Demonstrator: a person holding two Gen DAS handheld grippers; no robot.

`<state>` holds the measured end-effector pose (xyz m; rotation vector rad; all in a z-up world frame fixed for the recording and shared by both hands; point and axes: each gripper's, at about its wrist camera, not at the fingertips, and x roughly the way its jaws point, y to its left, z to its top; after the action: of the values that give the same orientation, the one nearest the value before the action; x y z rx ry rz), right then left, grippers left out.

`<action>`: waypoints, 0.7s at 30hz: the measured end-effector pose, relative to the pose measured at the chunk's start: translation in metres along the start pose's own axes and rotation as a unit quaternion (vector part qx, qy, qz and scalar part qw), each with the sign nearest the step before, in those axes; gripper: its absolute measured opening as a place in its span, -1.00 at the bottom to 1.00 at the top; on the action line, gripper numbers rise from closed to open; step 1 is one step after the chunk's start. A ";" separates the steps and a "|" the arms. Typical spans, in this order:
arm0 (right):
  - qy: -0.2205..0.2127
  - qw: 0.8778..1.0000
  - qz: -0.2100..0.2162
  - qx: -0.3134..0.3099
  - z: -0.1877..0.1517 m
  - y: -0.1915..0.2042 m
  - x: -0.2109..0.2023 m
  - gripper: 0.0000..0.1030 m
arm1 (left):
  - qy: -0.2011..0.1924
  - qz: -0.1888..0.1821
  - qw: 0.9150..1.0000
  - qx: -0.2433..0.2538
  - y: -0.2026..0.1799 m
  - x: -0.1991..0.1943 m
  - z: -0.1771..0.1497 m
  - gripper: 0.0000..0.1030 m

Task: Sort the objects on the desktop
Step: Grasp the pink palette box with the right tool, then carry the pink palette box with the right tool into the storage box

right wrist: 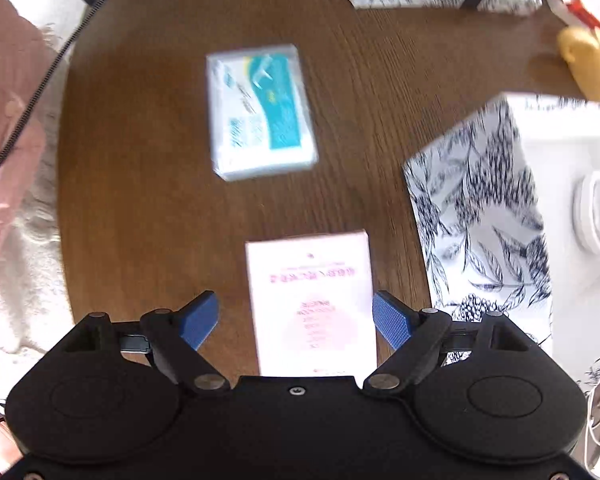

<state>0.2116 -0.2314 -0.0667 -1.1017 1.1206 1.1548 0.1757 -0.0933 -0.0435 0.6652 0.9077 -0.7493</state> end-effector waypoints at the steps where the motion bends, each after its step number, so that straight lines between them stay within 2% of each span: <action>1: 0.006 1.000 0.003 0.003 -0.002 -0.003 0.001 0.62 | 0.001 0.000 1.000 0.002 -0.001 0.002 0.002 1.00; 5: 0.017 0.999 0.029 0.009 -0.006 -0.011 0.002 0.54 | 0.002 -0.004 1.000 0.000 -0.001 0.005 0.007 1.00; 7: 0.022 0.999 0.041 0.004 -0.005 -0.013 -0.001 0.35 | 0.004 -0.006 1.000 -0.005 0.000 0.007 0.008 1.00; 10: 0.033 0.998 0.029 -0.051 -0.003 0.002 -0.006 0.34 | 0.010 -0.007 1.000 -0.009 0.001 0.009 0.007 1.00; 12: 0.024 0.997 0.016 -0.067 -0.001 0.008 -0.014 0.34 | 0.012 -0.006 1.000 -0.009 0.001 0.008 0.006 1.00; 16: -0.008 0.998 -0.001 -0.062 -0.001 0.011 -0.043 0.34 | 0.006 -0.010 1.000 -0.019 0.006 0.004 0.004 1.00; 21: -0.032 0.997 -0.009 -0.068 0.001 0.015 -0.104 0.34 | -0.007 -0.028 0.998 -0.047 0.019 -0.002 0.010 1.00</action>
<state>0.1898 -0.2402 0.0359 -1.1679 0.9922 1.2583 0.1941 -0.0892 -0.0333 0.5524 0.9462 -0.7564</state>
